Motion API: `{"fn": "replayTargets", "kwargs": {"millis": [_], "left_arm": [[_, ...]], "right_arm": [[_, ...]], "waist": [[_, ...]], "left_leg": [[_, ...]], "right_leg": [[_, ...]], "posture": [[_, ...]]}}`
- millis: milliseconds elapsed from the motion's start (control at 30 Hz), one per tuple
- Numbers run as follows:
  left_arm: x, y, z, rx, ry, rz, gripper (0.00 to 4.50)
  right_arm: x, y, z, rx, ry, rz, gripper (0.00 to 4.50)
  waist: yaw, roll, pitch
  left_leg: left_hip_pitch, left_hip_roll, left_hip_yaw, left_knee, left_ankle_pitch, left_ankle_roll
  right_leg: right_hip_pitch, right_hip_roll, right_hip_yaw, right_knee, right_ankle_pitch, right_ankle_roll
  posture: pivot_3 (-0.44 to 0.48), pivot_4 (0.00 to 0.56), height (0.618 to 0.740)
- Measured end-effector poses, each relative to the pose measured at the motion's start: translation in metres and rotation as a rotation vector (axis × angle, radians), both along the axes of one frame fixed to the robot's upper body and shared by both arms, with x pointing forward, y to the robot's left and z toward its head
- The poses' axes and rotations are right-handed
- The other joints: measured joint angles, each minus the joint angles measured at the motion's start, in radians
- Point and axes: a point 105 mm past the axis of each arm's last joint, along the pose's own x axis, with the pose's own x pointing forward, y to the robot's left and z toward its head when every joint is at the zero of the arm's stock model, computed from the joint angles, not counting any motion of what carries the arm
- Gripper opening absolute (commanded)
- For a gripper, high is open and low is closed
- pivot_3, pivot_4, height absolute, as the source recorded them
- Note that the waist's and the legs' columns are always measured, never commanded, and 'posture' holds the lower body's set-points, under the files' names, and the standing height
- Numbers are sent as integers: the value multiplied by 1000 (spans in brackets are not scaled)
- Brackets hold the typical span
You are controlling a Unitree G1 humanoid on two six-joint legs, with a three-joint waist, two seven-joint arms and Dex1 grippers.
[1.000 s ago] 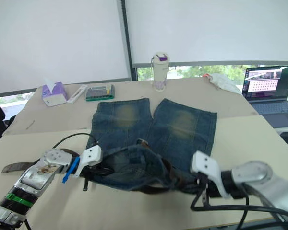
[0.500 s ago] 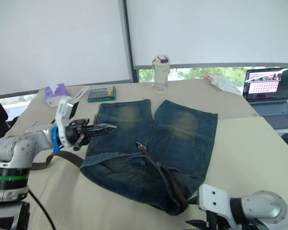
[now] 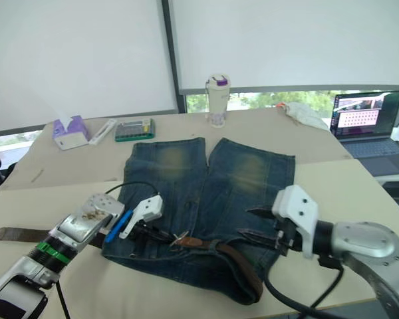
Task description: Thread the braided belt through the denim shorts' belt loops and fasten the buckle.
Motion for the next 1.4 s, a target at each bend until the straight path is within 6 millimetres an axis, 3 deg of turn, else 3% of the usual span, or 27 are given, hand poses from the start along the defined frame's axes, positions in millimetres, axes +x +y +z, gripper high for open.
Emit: {"fn": "replayTargets", "kwargs": {"millis": [100,167,267,300,367,433,500,600,700,800,900,1000,1267,1400], "left_arm": [[-2,-1,5,-94,-19,92,0],[4,1,17,-186,-40,203,0],[14,26,42,-297,-106,432,0],[18,38,49,-329,-126,525,0],[22,68,58,-381,-154,733,535],[17,105,60,-460,-140,978,1138],[2,136,59,-511,-114,1174,1816],[-31,170,55,-610,-24,1422,2855],[-71,185,43,-675,141,1547,3851],[-93,187,33,-717,284,1620,3851],[-101,196,15,-764,412,1749,3851],[-93,199,1,-798,494,1841,3851],[-28,200,0,-1035,534,1914,3851],[-12,210,2,-1102,500,1955,3851]], "right_arm": [[14,15,-37,-79,64,34,2678],[7,25,-63,-137,123,116,2678],[-10,28,-90,-257,146,260,2678],[-10,31,-88,-243,138,275,2678],[-7,41,-77,-128,140,276,3212],[-2,54,-49,55,125,285,3843],[4,54,-26,114,67,285,4500],[9,55,-12,142,26,283,4500],[7,59,-13,121,28,316,4500],[7,66,-11,115,23,351,4500],[7,72,-3,130,-1,382,4500],[6,72,-2,126,-4,394,4500],[4,60,-13,77,18,361,4500],[3,58,-12,76,6,347,4500]], "waist": [[4,1,0],[11,1,0],[8,1,0],[7,2,0],[0,1,0],[-11,3,-1],[-9,2,-1],[-2,-1,-2],[2,-1,-2],[14,1,-1],[18,1,-1],[22,0,-2],[43,4,-3],[37,4,-3]], "left_leg": [[0,0,-1,1,0,0],[-3,-1,-2,1,0,-1],[-3,0,-2,1,1,-2],[-3,0,-2,1,1,-2],[-1,3,-2,0,1,-2],[-1,4,-2,-1,1,-3],[-1,4,-2,-2,1,-3],[-1,2,-3,-2,0,-3],[-1,2,-2,-2,0,-3],[0,2,-3,-2,0,-3],[0,2,-4,-2,0,-4],[0,1,-4,-2,0,-5],[0,-1,-4,-2,6,-15],[0,0,-3,-3,6,-16]], "right_leg": [[-1,0,-1,0,0,1],[-4,0,-2,1,0,1],[-7,-1,-1,2,0,0],[-6,-1,0,2,0,0],[-6,0,0,2,0,0],[-7,0,0,3,1,-1],[-8,0,0,3,1,-1],[-8,-1,-1,2,1,-1],[-8,-2,0,2,1,-1],[-6,-2,-2,3,1,-2],[-5,-2,-2,2,2,-2],[-5,-2,-3,2,2,-3],[-4,-2,-3,2,2,-4],[-4,-1,-3,2,2,-4]], "posture": [[0,150,740],[0,150,740],[0,150,740],[0,150,740],[0,150,740],[0,150,740],[0,150,740],[0,150,740],[0,150,740],[0,150,740],[0,150,740],[0,150,740],[0,150,740],[0,150,740]]}}
